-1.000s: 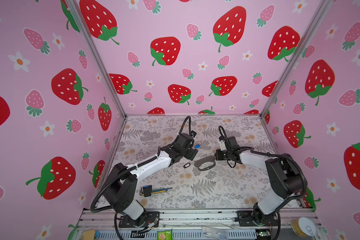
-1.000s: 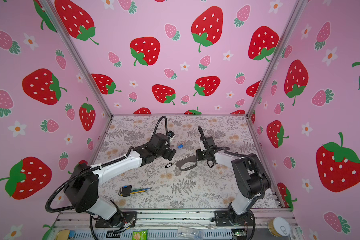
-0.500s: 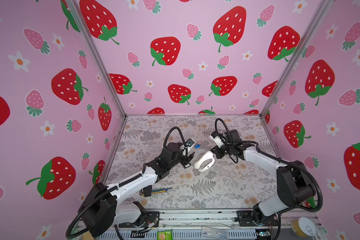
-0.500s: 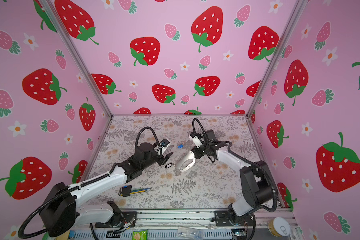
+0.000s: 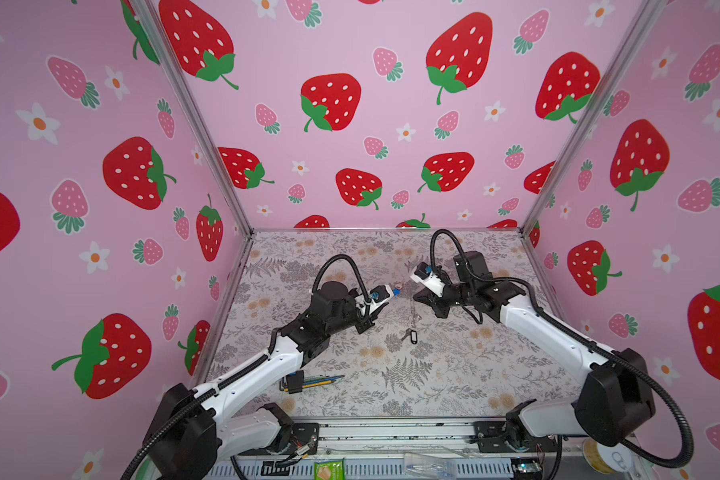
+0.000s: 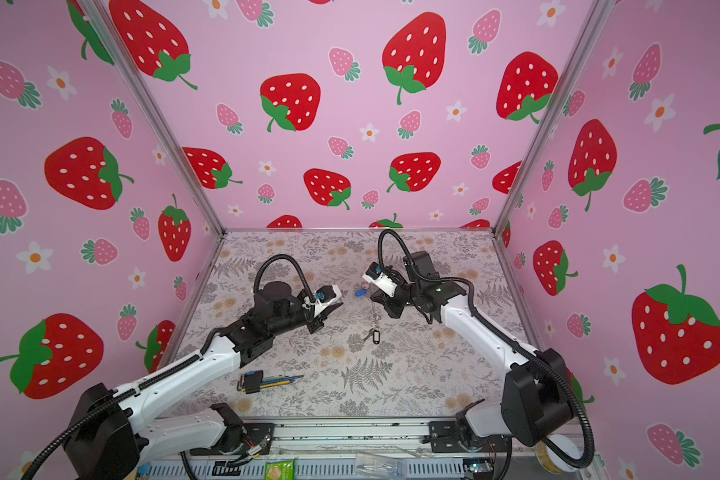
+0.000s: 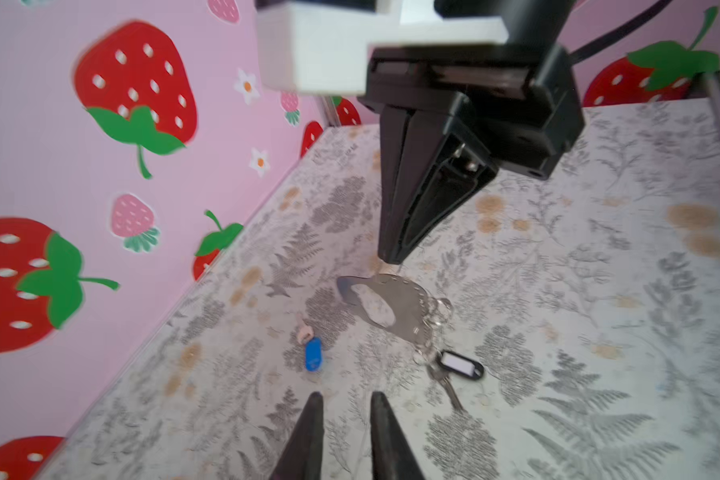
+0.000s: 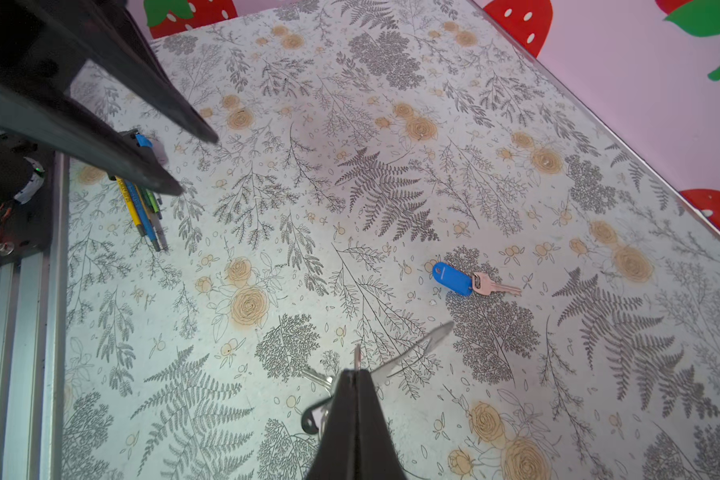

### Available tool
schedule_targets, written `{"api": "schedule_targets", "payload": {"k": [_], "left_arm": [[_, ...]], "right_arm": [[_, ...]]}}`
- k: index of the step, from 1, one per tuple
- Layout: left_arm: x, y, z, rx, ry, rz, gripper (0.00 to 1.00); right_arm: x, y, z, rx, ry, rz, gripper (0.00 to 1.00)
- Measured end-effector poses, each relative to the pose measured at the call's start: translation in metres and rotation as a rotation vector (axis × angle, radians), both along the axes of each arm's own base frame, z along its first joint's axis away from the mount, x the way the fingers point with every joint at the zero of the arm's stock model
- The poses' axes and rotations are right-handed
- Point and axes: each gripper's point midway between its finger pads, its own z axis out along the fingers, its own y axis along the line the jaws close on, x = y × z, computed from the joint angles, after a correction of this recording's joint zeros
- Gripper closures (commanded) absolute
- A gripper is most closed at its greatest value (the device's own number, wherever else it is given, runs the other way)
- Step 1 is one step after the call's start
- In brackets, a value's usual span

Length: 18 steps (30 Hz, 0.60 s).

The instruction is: Put the keys on the keyring

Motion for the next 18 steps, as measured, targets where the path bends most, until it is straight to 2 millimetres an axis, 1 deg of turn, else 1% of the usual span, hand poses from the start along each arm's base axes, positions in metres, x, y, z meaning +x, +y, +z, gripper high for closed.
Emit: {"api": "schedule_targets", "payload": {"k": [4,8,13,18], "left_arm": [[-0.005,-0.010,0.001,0.024,0.011,-0.085,0.89],[-0.012,-0.014,-0.009,0.043,0.039,-0.140,0.89],[-0.016,-0.016,-0.011,0.043,0.049,-0.166,0.84],[-0.015,-0.017,-0.011,0.037,0.053,-0.164,0.80]], "right_arm": [[-0.012,0.011,0.007,-0.027,-0.025,0.071,1.00],[-0.021,0.019,0.009,-0.045,-0.033,0.116,1.00],[-0.027,0.022,0.009,-0.055,-0.039,0.143,1.00],[-0.031,0.024,0.007,-0.056,-0.030,0.158,1.00]]}}
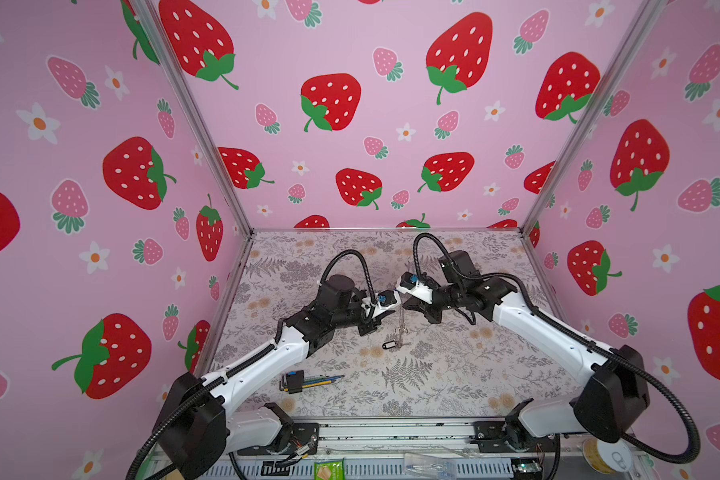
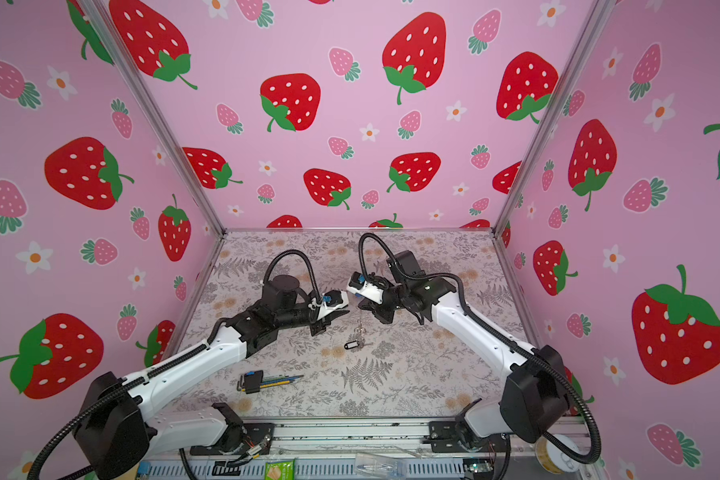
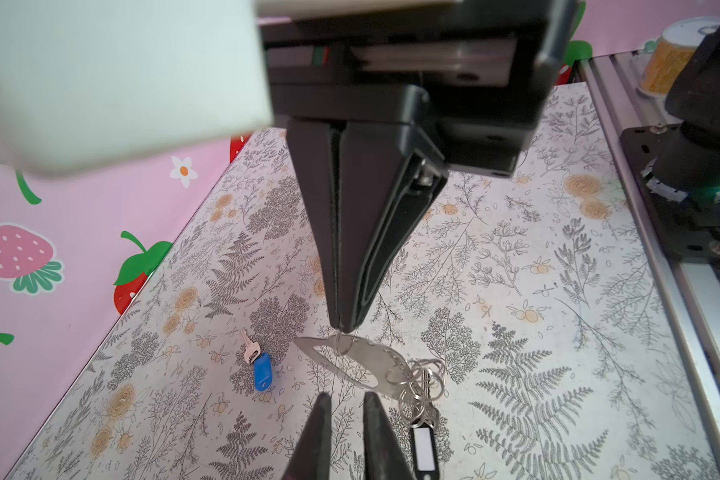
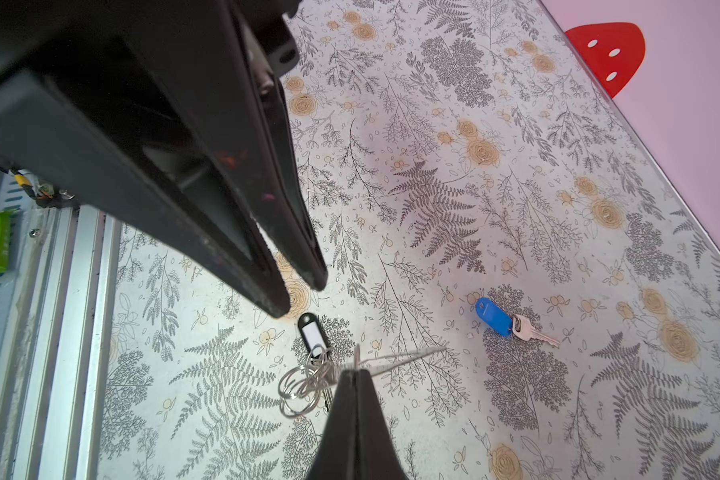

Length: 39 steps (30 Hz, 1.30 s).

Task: Put the keys on the keyring
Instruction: 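Grasp the split ring with the left gripper beside the right gripper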

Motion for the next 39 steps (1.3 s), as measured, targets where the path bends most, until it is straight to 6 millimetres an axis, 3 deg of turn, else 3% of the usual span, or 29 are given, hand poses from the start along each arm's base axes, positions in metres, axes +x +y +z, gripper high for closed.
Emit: {"api": "schedule_targets", "payload": {"k": [17,39], "left_arm": [[0.005,-0.011,-0.005,-0.071,0.071,-0.010,0.79],[0.003,-0.018,-0.008,-0.090,0.095,-0.045,0.86]], "right_arm": [[-0.003,0.005,0.003,0.028,0.007,0.023,1.00],[-0.002,0.008,0.010,0.063,-0.001,0.034,1.00]]}}
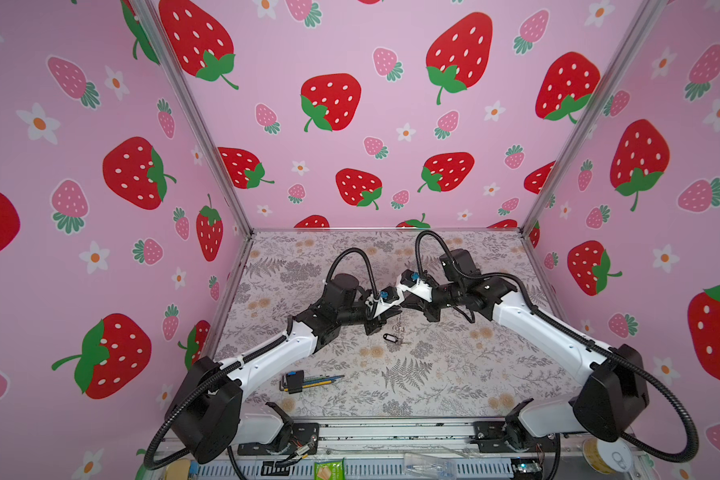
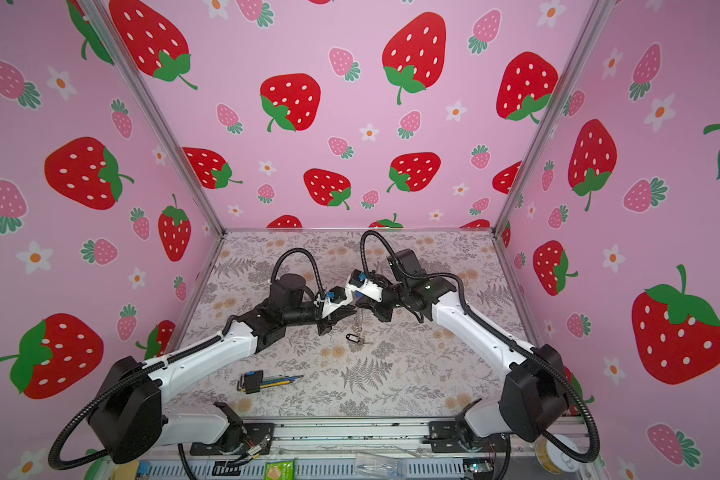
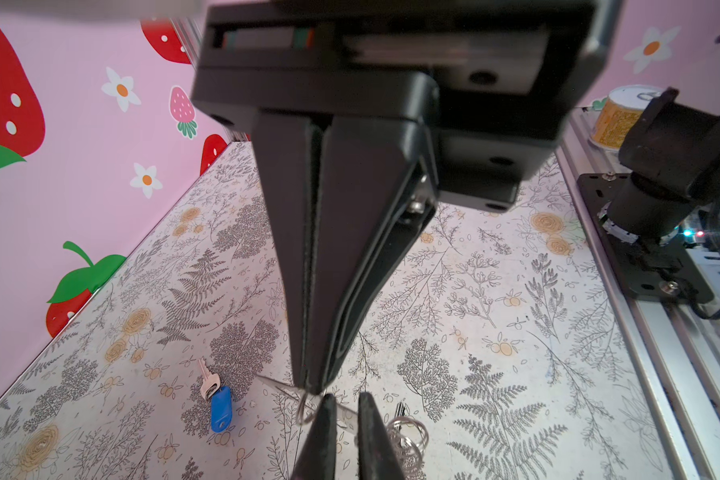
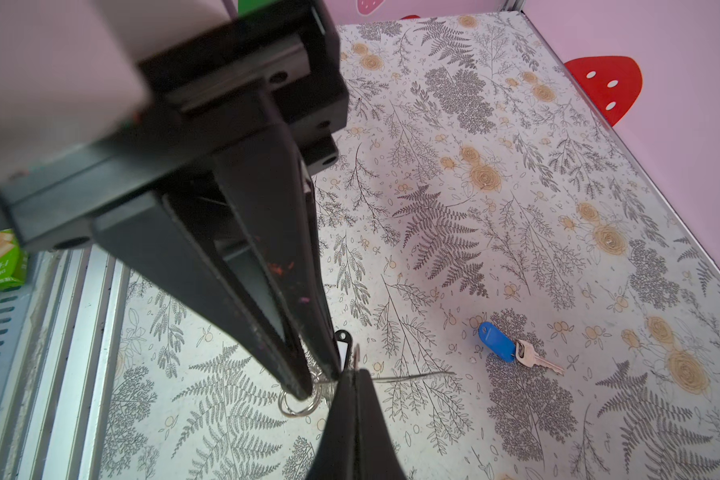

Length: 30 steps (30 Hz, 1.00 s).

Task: Put the keys on the keyring
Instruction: 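Grasp the split ring with the left gripper beside the right gripper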

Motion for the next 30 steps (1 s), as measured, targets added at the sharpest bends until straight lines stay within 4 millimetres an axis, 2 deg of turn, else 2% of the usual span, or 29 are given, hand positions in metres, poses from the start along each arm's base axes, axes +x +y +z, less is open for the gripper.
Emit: {"api": "schedule_targets", "payload": {"k": [6,12,19,24,30], "left_arm": [[-0.001,0.000,-0.001,0.003,0.003,-0.006,0.88],[0.001,0.003,-0.003,0.027,-0.021,0.005,0.80],[0.009,0.022,-0.009,0.065,-0.084,0.115,0.77],[0.014,0.021,-0.010,0.062,-0.089,0.129,0.77],[0.004,0.016,-0.012,0.047,-0.064,0.068,0.77]], "right_arm": [[-0.001,0.000,-0.001,0.005,0.000,0.002,1.00],[-0.001,-0.001,-0.003,-0.001,0.000,0.000,1.00],[-0.013,0.000,0.003,0.018,-0.018,0.041,1.00],[-0.018,0.003,0.005,0.028,-0.016,0.059,1.00],[-0.018,0.003,0.005,0.029,-0.018,0.060,1.00]]}}
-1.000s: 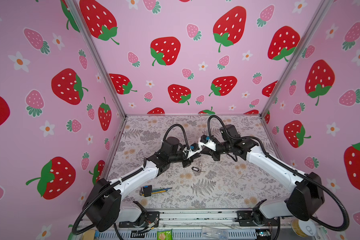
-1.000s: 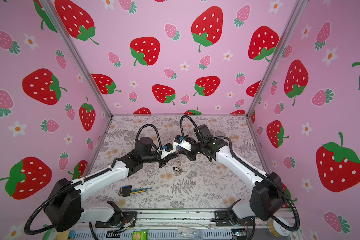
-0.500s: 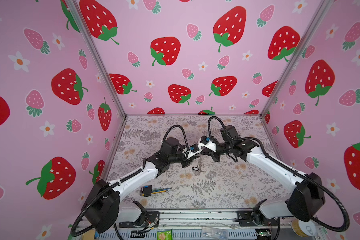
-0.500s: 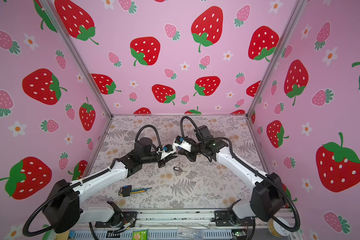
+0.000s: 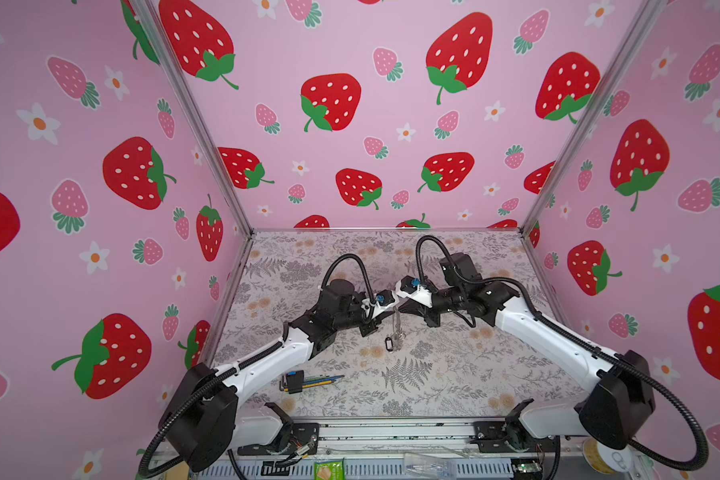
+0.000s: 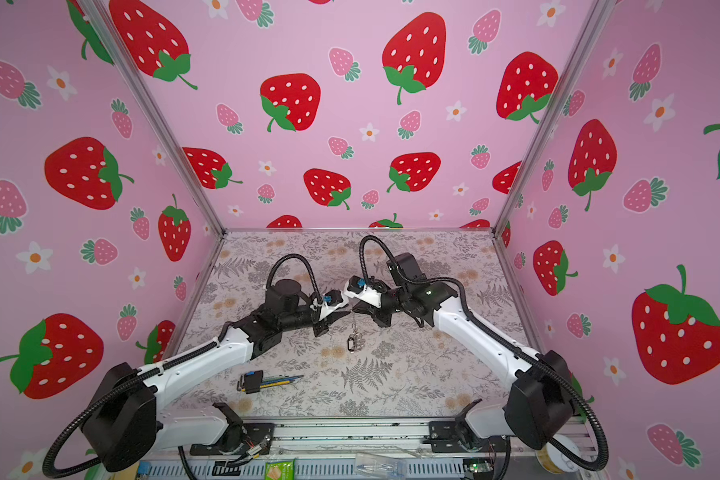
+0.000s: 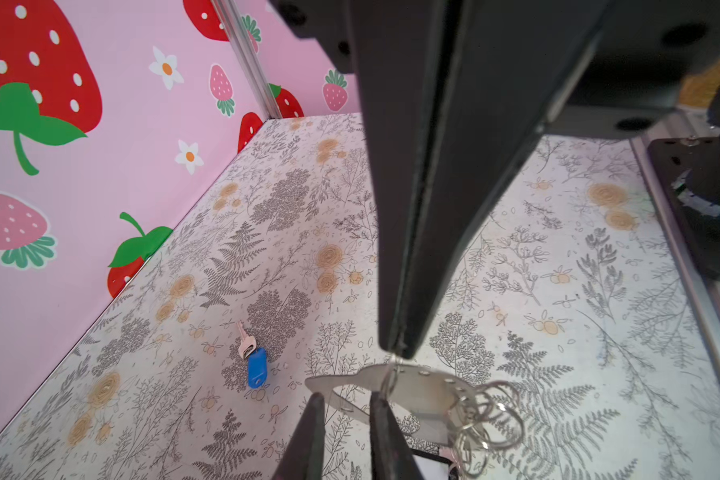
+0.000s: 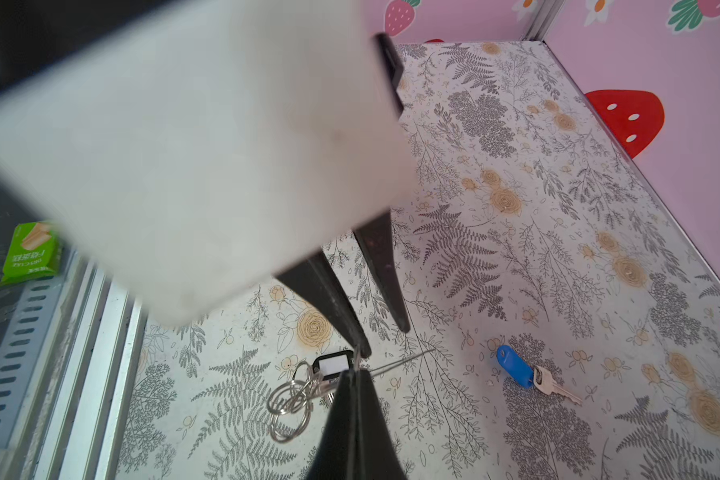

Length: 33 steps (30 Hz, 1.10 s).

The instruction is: Put the keys on the keyring

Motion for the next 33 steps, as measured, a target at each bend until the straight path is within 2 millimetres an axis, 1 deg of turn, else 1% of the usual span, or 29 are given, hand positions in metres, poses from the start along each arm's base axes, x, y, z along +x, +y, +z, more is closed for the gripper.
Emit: {"api": "schedule_targets", "payload": {"k": [4,7,17,28,33], "left_arm": [[-0.008,-0.001,-0.003,0.006,0.012,-0.041,0.77],[-0.010,-0.002,0.001,0.000,0.001,-0.056,0.77],[-0.009,-0.003,0.005,-0.020,0.008,-0.049,0.79],[-0.010,-0.005,0.008,-0.040,0.018,-0.050,0.86],[-0.009,-0.005,0.008,-0.046,0.024,-0.050,0.91]], "right_arm": [[0.003,0.000,0.000,-0.005,-0.010,-0.011,1.00],[0.003,0.000,0.000,-0.005,-0.012,-0.012,1.00],[0.003,0.001,0.000,0.000,-0.014,-0.009,1.00],[0.000,0.002,0.000,0.000,-0.012,-0.001,1.00],[-0.001,0.002,0.000,-0.002,-0.010,0.002,1.00]]}}
